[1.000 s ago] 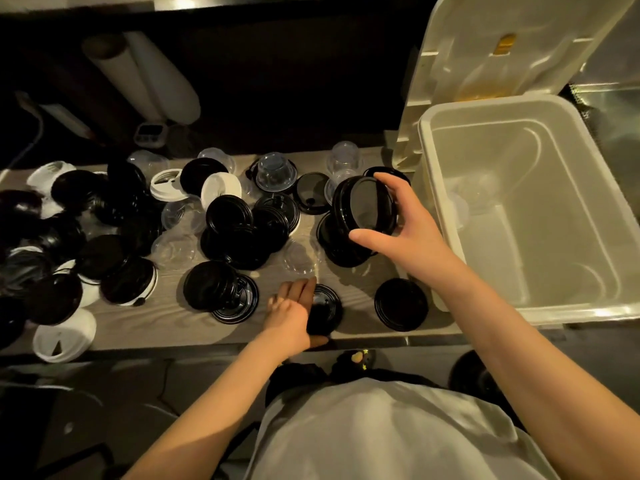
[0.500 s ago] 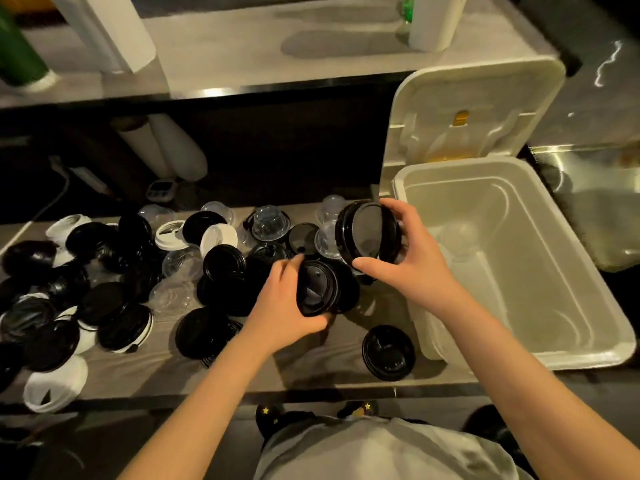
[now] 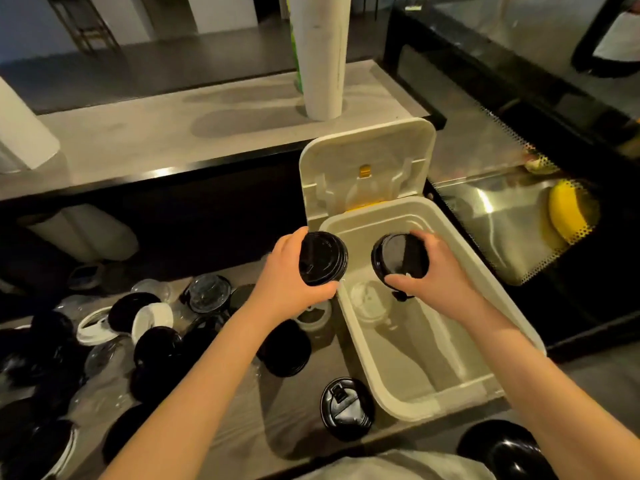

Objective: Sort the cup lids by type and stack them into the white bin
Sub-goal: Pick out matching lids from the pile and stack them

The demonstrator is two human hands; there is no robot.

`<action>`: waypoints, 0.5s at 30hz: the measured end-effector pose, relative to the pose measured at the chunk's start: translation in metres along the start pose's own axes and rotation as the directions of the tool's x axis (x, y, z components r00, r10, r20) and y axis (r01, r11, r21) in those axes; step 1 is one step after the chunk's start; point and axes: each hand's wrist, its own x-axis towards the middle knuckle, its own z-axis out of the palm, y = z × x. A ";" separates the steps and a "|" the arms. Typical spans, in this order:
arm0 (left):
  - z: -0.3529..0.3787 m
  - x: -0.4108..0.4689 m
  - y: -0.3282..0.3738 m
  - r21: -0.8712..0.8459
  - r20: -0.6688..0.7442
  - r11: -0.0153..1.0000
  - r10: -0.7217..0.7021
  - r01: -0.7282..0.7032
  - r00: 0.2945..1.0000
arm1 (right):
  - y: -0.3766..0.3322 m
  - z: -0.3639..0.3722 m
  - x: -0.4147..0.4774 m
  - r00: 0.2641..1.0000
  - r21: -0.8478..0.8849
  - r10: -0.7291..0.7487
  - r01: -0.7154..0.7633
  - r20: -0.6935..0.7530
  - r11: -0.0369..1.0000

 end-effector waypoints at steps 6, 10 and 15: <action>0.019 0.031 0.016 -0.005 0.091 0.994 0.108 -0.108 0.990 | 0.031 -0.002 0.020 0.942 -0.649 0.179 0.052 0.284 0.759; 0.028 0.048 0.019 0.009 0.117 0.987 0.157 -0.159 0.981 | 0.047 0.018 0.032 0.843 -0.816 0.299 0.249 0.448 0.521; 0.032 0.054 0.014 0.036 0.119 0.978 0.198 -0.204 0.973 | 0.069 0.033 0.038 0.806 -0.820 0.276 0.387 0.523 0.422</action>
